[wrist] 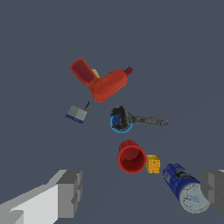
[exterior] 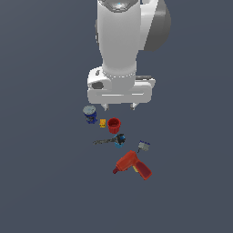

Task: Pick up a designated object from a clutter of objects.

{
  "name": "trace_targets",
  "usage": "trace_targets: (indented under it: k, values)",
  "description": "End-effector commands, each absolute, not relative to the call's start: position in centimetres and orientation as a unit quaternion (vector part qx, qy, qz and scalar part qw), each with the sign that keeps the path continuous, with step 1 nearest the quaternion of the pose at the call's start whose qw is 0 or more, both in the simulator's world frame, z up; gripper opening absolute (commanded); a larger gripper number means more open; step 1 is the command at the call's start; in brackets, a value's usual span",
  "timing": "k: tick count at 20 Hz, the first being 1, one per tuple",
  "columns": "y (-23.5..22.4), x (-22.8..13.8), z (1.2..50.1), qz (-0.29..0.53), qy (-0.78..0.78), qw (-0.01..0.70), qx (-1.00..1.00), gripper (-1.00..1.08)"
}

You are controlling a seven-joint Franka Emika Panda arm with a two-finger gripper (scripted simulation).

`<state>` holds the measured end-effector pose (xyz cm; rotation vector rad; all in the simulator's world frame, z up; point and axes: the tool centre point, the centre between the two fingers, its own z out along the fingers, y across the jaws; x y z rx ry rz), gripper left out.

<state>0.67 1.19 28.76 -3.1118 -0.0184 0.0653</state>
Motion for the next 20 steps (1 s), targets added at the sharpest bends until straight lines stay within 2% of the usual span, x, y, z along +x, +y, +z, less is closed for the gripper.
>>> trace_targets:
  k: [1, 10, 20]
  values:
    - [1.4, 1.2, 28.3, 0.023, -0.021, 0.013, -0.999, 1.08]
    - [2.9, 4.8, 25.3, 0.035, -0.119, 0.006, -0.992, 1.08]
    - [5.8, 9.9, 18.8, 0.055, -0.277, 0.006, -0.959, 1.08]
